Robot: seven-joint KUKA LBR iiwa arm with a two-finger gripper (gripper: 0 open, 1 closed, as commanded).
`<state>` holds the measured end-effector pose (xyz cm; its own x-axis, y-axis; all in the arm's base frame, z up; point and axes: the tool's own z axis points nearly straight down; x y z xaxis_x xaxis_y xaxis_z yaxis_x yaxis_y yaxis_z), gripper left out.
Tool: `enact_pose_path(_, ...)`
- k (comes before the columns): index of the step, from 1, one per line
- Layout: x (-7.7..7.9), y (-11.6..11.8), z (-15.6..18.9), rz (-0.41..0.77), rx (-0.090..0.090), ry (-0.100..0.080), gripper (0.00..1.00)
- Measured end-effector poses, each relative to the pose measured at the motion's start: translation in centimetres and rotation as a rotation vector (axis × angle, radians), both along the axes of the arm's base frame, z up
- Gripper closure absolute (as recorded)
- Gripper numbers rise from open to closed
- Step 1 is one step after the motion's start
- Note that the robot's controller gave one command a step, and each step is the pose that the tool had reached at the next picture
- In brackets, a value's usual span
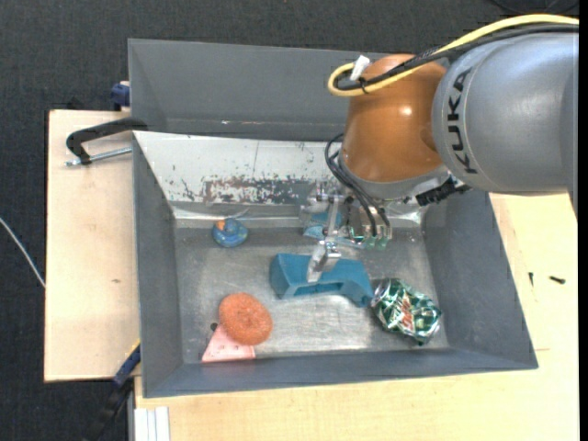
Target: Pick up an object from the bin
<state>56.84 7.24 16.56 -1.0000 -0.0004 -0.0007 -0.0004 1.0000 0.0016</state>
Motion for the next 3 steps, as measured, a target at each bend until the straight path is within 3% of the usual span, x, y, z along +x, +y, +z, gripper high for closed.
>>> enact_pose_path(1, -3.9, -3.4, -8.7, 0.055, 0.003, -0.018, 1.00)
enact_pose_path(2, -3.9, -3.4, -8.7, 0.055, 0.003, -0.018, 1.00)
enact_pose_path(3, -2.9, -2.7, 5.9, 0.024, -0.001, -0.001, 1.00)
